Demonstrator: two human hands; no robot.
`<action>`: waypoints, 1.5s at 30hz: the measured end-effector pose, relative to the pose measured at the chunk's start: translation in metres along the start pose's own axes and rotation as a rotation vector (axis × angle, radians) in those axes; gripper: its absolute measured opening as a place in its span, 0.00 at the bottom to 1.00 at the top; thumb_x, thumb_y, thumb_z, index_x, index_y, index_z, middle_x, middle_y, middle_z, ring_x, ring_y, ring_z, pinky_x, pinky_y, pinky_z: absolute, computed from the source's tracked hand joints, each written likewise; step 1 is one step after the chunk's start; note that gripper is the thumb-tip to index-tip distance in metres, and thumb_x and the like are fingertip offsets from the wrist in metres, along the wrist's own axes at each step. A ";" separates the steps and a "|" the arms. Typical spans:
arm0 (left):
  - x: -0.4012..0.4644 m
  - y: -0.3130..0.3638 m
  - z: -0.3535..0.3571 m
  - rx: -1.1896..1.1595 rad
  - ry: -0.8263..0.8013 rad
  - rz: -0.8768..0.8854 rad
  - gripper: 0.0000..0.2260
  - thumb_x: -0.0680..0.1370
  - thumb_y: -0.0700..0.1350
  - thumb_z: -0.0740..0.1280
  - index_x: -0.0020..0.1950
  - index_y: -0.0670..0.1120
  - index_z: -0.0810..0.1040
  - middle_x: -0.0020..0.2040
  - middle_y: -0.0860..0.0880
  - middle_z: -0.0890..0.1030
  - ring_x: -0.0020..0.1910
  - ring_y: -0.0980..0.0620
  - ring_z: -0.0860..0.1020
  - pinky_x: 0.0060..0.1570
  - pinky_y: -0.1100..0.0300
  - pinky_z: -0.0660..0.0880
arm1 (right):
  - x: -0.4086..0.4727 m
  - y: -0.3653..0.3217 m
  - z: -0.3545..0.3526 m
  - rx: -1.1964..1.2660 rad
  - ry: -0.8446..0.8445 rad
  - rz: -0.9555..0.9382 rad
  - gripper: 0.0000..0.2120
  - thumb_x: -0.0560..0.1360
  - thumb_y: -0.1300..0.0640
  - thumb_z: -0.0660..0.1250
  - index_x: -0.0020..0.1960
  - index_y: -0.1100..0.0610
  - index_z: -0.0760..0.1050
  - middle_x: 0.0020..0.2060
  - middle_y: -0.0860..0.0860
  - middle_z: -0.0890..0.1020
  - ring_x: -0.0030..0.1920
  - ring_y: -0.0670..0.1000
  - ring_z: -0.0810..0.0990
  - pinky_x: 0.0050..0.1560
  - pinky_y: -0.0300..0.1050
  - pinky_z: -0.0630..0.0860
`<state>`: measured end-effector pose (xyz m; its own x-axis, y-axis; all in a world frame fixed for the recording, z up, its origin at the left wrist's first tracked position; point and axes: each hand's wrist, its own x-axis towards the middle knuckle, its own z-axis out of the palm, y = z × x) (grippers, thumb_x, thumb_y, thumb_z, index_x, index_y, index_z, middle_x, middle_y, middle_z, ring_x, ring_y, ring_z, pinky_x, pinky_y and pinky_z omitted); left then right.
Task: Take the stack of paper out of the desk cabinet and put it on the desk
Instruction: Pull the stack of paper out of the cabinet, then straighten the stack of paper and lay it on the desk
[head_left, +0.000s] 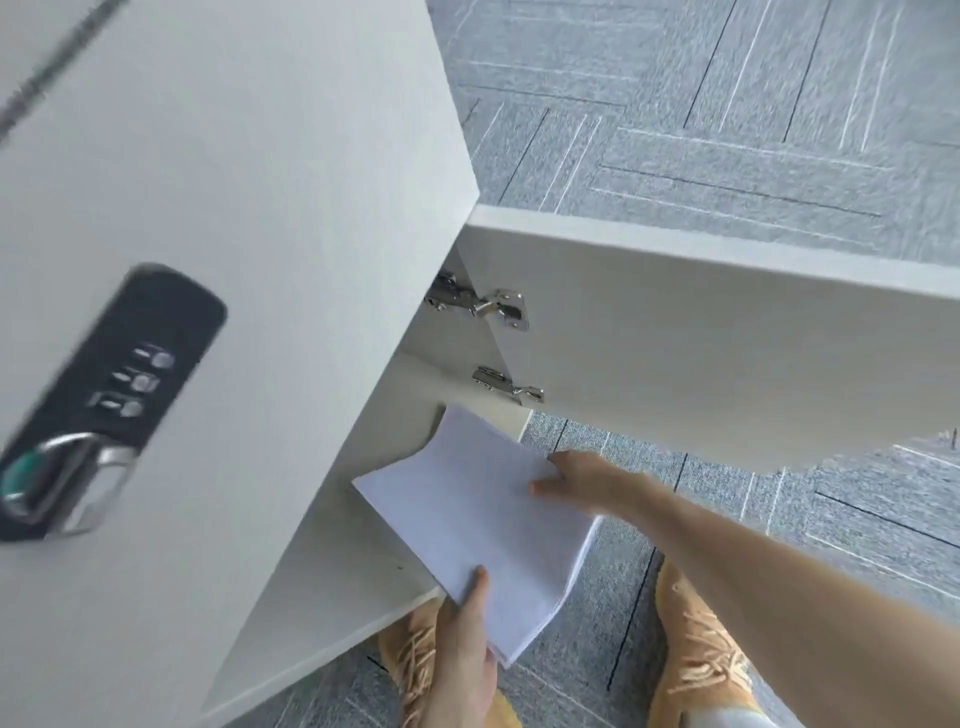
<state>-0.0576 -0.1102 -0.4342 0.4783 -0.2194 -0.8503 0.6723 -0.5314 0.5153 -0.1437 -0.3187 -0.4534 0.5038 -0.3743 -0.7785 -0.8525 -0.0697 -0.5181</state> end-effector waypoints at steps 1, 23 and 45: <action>-0.017 0.004 0.000 0.019 0.003 0.021 0.15 0.78 0.44 0.69 0.64 0.46 0.75 0.61 0.43 0.81 0.60 0.41 0.78 0.64 0.43 0.73 | -0.017 -0.006 -0.003 -0.029 0.003 -0.018 0.23 0.79 0.43 0.64 0.65 0.59 0.75 0.62 0.59 0.80 0.63 0.59 0.78 0.61 0.48 0.74; -0.493 0.009 -0.069 -0.123 -0.498 0.393 0.18 0.72 0.33 0.69 0.63 0.39 0.78 0.54 0.37 0.85 0.52 0.36 0.84 0.53 0.44 0.79 | -0.579 -0.040 -0.028 -0.085 0.636 -0.305 0.14 0.80 0.49 0.64 0.42 0.57 0.72 0.36 0.49 0.75 0.39 0.52 0.74 0.32 0.34 0.64; -0.741 0.114 -0.307 -0.304 -0.270 1.097 0.14 0.77 0.36 0.68 0.62 0.46 0.79 0.57 0.43 0.85 0.54 0.40 0.84 0.53 0.42 0.79 | -0.810 -0.267 0.043 0.366 0.411 -1.003 0.13 0.76 0.58 0.68 0.58 0.47 0.79 0.51 0.51 0.87 0.51 0.54 0.87 0.58 0.58 0.80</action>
<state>-0.1621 0.2430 0.2873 0.7755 -0.6250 0.0897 0.0986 0.2602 0.9605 -0.3179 0.0430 0.3000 0.7930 -0.5808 0.1835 0.0336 -0.2591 -0.9653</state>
